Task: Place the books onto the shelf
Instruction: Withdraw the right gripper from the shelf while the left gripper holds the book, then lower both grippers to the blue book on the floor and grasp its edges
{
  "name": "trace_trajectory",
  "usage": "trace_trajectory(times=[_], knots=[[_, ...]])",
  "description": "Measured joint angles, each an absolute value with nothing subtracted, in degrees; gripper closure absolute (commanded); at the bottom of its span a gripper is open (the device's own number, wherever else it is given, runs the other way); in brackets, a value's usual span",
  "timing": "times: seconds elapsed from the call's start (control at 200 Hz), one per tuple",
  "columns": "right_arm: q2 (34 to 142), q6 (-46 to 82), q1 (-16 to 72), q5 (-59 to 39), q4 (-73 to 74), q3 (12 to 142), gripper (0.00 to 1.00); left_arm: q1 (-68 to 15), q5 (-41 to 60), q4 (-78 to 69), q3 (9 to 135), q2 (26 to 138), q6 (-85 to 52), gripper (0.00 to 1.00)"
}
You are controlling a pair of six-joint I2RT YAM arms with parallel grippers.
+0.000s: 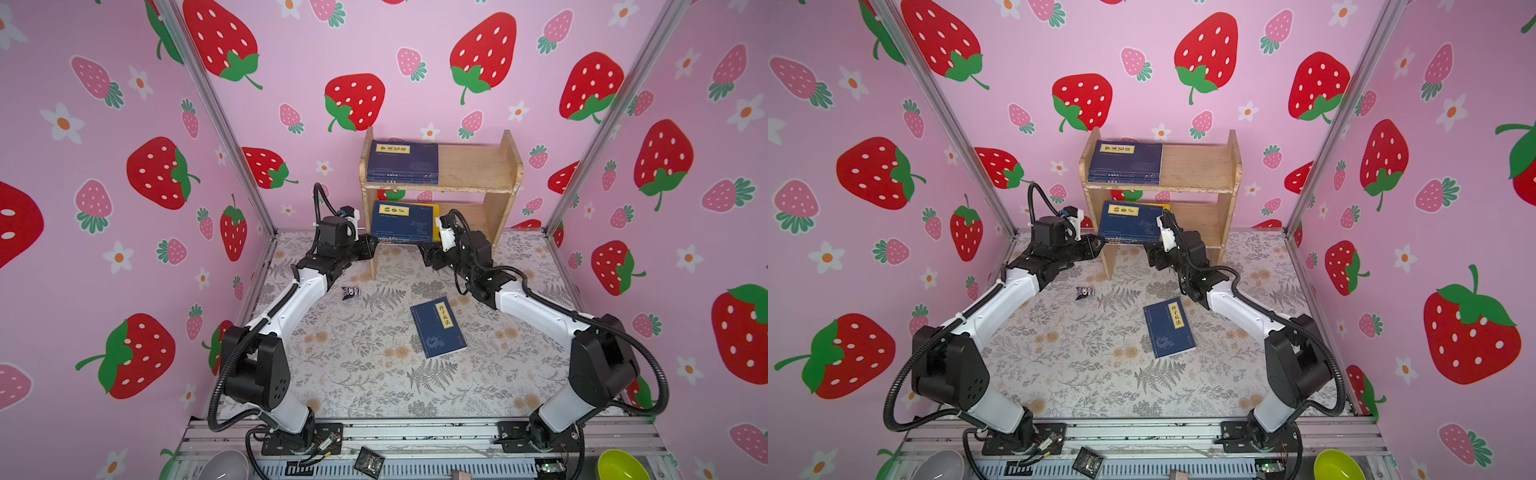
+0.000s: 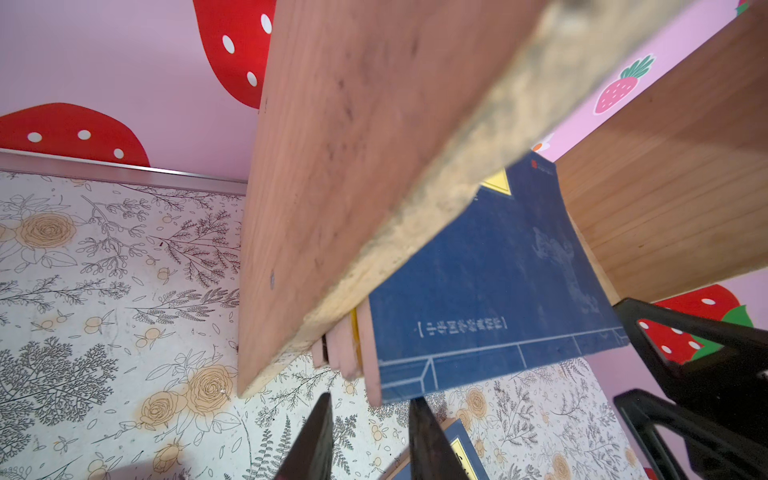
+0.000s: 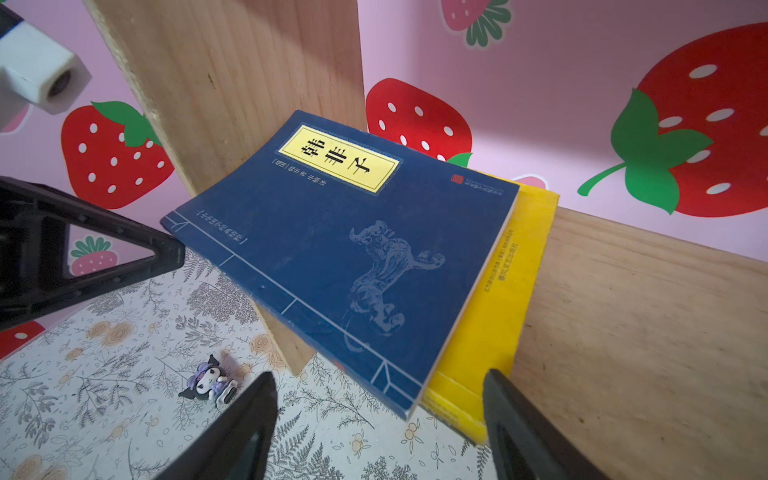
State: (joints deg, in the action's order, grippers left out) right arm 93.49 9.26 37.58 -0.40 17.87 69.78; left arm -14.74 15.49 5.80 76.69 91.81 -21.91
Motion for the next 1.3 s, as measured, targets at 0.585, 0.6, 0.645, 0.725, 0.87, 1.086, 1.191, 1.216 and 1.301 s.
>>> trace_trajectory(times=[0.585,0.6,0.645,0.725,0.87,1.086,1.191,1.216,1.301], knots=[[97.2,8.8,37.6,2.3,19.2,72.9,0.28,-14.7,15.4,5.3,76.7,91.8,-22.4,0.68],[97.2,8.8,37.6,2.3,19.2,72.9,0.28,-14.7,15.4,5.3,76.7,91.8,-22.4,0.68],[97.2,8.8,37.6,2.3,19.3,72.9,0.28,-14.7,15.4,5.3,76.7,91.8,-22.4,0.68],[97.2,8.6,37.6,2.3,19.3,72.9,0.29,-14.7,15.3,5.1,76.7,91.8,-22.5,0.68],[97.2,8.3,37.6,2.4,19.2,72.9,0.30,-14.4,15.0,4.9,76.7,91.8,-22.9,0.68],[97.2,7.6,37.6,2.5,19.2,72.9,0.30,-13.4,14.9,5.0,76.7,91.8,-23.6,0.68],[97.2,7.5,37.6,2.5,19.2,72.9,0.29,-13.1,13.9,5.0,76.7,91.5,-23.8,0.68],[97.2,7.5,37.6,2.4,19.2,72.9,0.28,-13.1,13.9,5.0,76.7,91.4,-23.9,0.68],[97.1,7.4,37.6,2.2,19.0,72.9,0.22,-13.0,13.5,5.2,76.5,90.4,-23.9,0.69]])
